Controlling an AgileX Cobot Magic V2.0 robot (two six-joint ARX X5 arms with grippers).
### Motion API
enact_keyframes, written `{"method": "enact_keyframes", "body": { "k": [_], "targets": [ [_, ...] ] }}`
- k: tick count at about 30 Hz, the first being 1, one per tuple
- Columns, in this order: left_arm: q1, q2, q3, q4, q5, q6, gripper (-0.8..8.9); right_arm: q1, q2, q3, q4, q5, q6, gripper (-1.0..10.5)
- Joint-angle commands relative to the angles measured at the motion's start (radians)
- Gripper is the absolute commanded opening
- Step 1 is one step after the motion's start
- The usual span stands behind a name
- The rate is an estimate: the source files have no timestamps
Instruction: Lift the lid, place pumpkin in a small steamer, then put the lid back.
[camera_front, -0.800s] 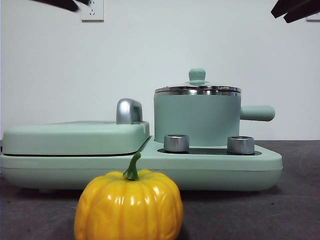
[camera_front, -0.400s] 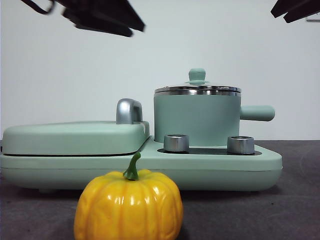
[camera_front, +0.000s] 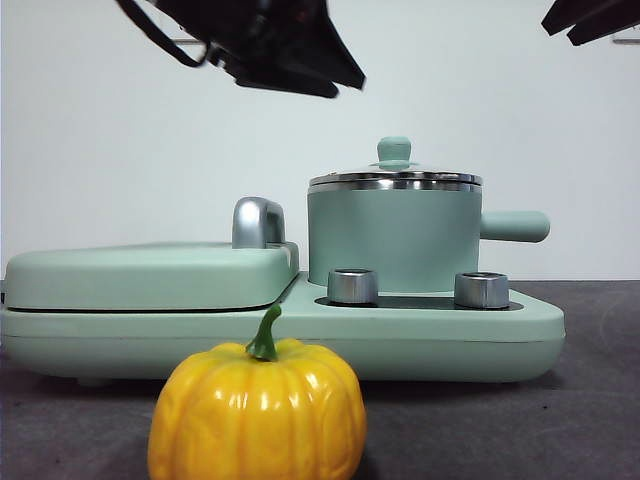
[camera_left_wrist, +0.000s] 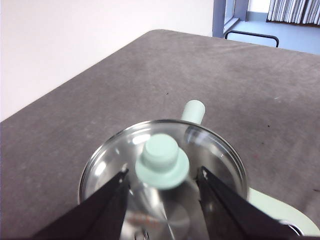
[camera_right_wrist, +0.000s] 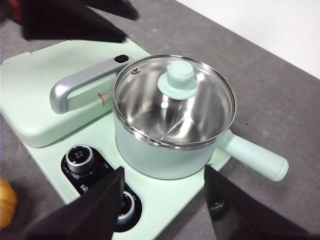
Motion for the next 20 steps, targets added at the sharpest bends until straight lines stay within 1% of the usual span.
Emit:
{"method": "enact_keyframes", "body": {
  "k": [1, 9, 14, 20],
  "targets": [
    [-0.013, 0.065, 0.066, 0.008, -0.005, -0.028, 2.19, 0.005, 0.004, 0.016, 0.010, -0.003, 0.015, 2.5],
    [-0.019, 0.185, 0.172, 0.008, -0.005, -0.033, 2.19, 0.005, 0.004, 0.016, 0.010, -0.003, 0.015, 2.5],
    [-0.027, 0.227, 0.195, 0.008, -0.005, -0.033, 2.18, 0.005, 0.004, 0.016, 0.010, -0.003, 0.014, 2.5],
    [-0.035, 0.258, 0.195, 0.068, -0.005, -0.033, 2.18, 0.005, 0.005, 0.016, 0.010, -0.003, 0.014, 2.5]
  ]
}}
